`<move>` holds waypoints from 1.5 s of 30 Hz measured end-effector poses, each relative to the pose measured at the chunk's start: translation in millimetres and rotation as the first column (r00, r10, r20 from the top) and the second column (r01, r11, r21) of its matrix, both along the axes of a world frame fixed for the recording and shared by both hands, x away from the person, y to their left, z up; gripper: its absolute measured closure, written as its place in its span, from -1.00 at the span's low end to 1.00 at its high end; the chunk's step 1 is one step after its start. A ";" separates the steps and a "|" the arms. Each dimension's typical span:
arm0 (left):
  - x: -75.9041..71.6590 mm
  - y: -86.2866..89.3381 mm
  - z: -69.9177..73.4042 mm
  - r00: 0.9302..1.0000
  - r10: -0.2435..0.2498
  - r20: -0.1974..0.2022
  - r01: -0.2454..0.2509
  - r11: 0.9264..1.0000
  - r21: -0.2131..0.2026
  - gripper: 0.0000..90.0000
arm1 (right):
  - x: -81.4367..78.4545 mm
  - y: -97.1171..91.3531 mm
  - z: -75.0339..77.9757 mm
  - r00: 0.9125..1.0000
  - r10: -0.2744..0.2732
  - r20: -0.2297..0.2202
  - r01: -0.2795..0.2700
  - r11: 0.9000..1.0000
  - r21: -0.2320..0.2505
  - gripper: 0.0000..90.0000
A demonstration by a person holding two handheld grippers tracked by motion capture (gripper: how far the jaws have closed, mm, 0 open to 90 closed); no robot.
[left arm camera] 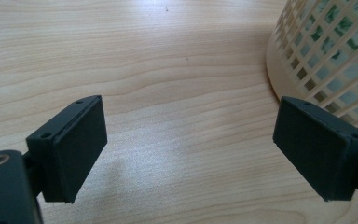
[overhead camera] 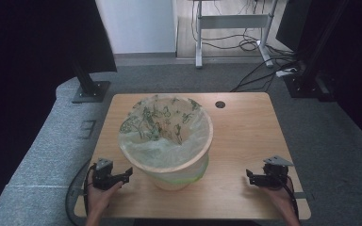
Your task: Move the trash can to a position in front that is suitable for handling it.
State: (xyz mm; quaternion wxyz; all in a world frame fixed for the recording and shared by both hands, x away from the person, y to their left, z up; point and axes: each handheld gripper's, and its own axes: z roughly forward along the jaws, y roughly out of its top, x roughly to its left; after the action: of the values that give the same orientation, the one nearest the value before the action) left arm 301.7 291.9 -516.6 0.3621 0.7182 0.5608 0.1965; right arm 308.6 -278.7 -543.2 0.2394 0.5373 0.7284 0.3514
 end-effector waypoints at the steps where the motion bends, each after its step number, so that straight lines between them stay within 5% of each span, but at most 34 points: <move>1: -0.2 0.0 1.0 1.000 0.006 0.000 -0.006 1.000 0.003 -0.78 | -1.6 -1.5 0.8 1.000 -0.004 0.007 0.004 1.000 0.004 -1.00; 8: -0.9 -7.1 18.4 0.997 0.060 0.050 -0.062 0.998 0.020 -0.78 | -6.7 -5.2 5.4 0.999 -0.013 0.035 0.012 1.000 0.014 -1.00; 16: 11.9 -20.8 34.5 0.994 0.094 0.061 -0.094 0.996 0.003 -0.78 | -10.5 -2.0 5.7 0.999 -0.007 0.037 0.006 1.000 0.015 -0.99; 20: 24.3 -40.5 40.2 0.996 0.055 0.067 -0.057 0.998 0.033 -0.77 | -11.9 -2.0 6.5 0.999 -0.003 0.043 0.002 1.000 0.020 -0.98; 28: 40.7 -60.0 41.1 0.995 -0.028 0.092 0.025 0.999 0.030 -0.68 | -11.3 -0.8 3.9 0.999 0.009 0.039 -0.009 1.000 0.002 -0.97; 38: 47.6 -97.4 42.1 0.996 -0.050 0.075 0.048 0.998 0.030 -0.68 | -11.1 1.0 3.6 0.999 0.014 0.029 -0.014 1.000 -0.009 -0.96; 42: 46.5 -97.3 38.8 0.996 -0.059 0.067 0.056 0.998 0.042 -0.69 | -11.5 -0.9 4.2 0.999 0.011 0.031 -0.011 1.000 0.003 -0.96; 45: 42.1 -83.6 32.6 0.996 -0.065 0.064 0.065 0.998 0.002 -0.70 | -12.0 -3.6 5.3 0.999 0.009 0.035 -0.010 1.000 0.019 -0.95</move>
State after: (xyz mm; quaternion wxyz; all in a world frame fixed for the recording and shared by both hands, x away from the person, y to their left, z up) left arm 343.8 208.3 -484.0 0.3859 0.7294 0.5253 0.2075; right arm 296.6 -282.2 -537.8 0.2453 0.5300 0.7231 0.3689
